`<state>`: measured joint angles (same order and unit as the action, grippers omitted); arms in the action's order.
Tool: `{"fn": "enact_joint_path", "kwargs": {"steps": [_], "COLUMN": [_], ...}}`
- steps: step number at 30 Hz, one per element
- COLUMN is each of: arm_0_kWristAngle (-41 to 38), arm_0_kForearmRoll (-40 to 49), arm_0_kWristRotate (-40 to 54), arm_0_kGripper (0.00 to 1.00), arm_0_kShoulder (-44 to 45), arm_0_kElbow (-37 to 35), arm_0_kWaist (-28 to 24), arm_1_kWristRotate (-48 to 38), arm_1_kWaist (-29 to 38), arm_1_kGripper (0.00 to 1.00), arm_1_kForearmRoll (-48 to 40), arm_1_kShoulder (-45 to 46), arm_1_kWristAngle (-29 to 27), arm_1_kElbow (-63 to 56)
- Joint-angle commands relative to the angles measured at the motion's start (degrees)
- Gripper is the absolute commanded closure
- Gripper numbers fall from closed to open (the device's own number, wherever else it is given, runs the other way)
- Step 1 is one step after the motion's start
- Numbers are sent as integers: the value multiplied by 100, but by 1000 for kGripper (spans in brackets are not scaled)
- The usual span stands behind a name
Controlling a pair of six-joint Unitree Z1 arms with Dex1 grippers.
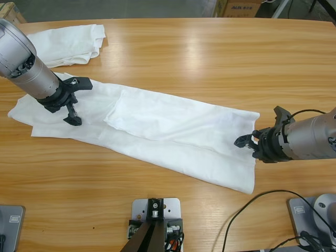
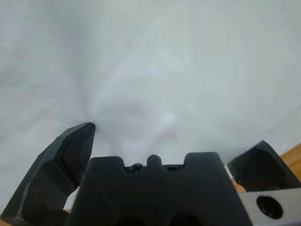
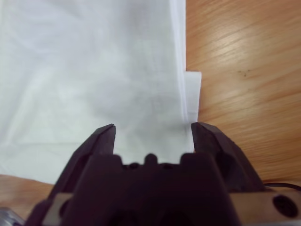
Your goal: Fold clothes
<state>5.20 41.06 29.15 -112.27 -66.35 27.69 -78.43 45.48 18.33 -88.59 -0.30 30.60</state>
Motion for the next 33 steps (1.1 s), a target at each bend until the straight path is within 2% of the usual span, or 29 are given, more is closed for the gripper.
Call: {"fn": "enact_joint_path", "kwargs": {"steps": [1, 3, 5, 8, 9, 10, 12, 19, 28, 33], "arm_0_kWristAngle": [104, 104, 104, 104, 104, 104, 104, 104, 104, 104], "arm_0_kForearmRoll": [-10, -10, -10, -10, -10, -10, -10, -10, -10, -10], "arm_0_kWristRotate": [-67, -67, -67, -67, -67, -67, -67, -67, -67, -67], "arm_0_kGripper": [2, 0, 0, 2, 2, 1, 2, 4, 4, 4], "arm_0_kShoulder": [-109, -102, -102, -102, -102, -101, -94, -85, -94, -94], "arm_0_kElbow": [237, 237, 237, 237, 237, 237, 237, 237, 249, 267], "arm_0_kWaist": [24, 24, 24, 26, 26, 26, 26, 26, 79, 98], "arm_1_kWristRotate": [154, 172, 221, 412, 527, 606, 636, 627, 627, 623], "arm_1_kWaist": [-127, -127, -127, -127, -127, -127, -127, -127, -127, -127], "arm_1_kGripper": [433, 439, 505, 707, 846, 928, 1000, 1000, 1000, 1000], "arm_1_kForearmRoll": [-173, -189, -198, -170, -124, -89, -36, 268, 1150, 1189], "arm_1_kShoulder": [-275, -294, -308, -308, -303, -285, -208, -110, 19, -291], "arm_1_kWristAngle": [139, 169, 204, 231, 218, 217, 217, 166, 6, -103], "arm_1_kElbow": [-168, -173, -170, -150, -126, -108, -105, -73, 226, 284]}}
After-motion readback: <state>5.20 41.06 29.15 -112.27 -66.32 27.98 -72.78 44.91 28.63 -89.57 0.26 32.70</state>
